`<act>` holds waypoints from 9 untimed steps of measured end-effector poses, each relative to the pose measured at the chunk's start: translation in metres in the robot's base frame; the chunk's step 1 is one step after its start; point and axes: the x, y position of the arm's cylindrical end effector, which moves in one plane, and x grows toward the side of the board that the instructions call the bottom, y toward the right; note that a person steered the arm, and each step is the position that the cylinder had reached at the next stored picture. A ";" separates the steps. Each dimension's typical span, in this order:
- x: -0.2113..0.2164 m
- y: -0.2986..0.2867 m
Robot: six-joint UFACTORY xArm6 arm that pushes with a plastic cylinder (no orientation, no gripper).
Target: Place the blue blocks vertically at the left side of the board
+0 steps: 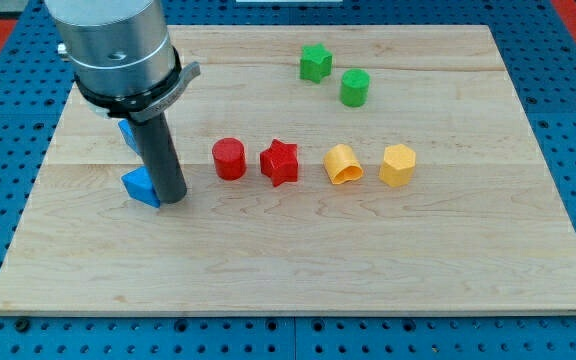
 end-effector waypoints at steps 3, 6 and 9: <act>0.022 -0.089; -0.121 -0.105; -0.103 0.008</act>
